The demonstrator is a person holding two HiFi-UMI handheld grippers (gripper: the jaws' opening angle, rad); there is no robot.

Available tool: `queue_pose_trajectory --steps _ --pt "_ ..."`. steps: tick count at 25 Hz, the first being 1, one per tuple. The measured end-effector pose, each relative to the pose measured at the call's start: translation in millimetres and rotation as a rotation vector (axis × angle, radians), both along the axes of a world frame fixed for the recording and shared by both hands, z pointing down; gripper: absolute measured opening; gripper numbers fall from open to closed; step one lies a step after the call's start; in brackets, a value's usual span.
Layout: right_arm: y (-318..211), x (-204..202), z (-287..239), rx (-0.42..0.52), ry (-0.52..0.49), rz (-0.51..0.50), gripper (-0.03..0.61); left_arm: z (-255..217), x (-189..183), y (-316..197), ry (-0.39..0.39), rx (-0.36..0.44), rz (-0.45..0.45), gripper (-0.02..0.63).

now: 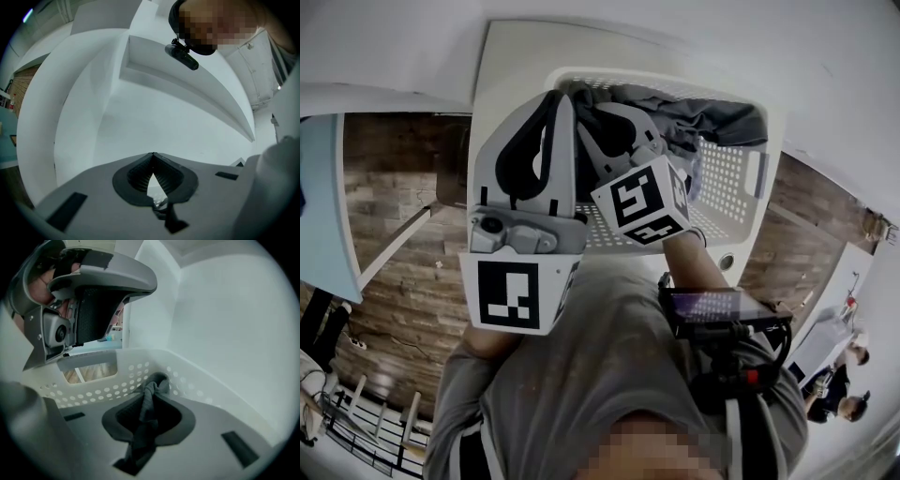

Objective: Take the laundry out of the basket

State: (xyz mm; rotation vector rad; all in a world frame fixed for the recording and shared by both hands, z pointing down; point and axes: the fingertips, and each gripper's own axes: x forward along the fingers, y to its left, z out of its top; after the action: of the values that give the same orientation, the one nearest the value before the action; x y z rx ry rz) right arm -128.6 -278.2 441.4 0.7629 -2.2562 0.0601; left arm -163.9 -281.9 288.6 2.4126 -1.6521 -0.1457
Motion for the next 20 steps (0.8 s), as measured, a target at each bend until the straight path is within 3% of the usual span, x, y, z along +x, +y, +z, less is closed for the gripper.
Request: queue_pose_trajectory --steps 3,9,20 --pt "1.7 -0.9 -2.5 -0.018 -0.038 0.003 0.032 -0.3 -0.9 0.9 -0.005 -0.001 0.000 0.008" --pt "0.2 6.4 -33.2 0.000 -0.215 0.060 0.025 -15.4 6.3 7.8 -0.028 0.037 0.005 0.008" --pt "14.8 44.6 -115.2 0.165 -0.429 0.188 0.023 -60.9 23.2 53.6 -0.050 0.141 0.035 0.008"
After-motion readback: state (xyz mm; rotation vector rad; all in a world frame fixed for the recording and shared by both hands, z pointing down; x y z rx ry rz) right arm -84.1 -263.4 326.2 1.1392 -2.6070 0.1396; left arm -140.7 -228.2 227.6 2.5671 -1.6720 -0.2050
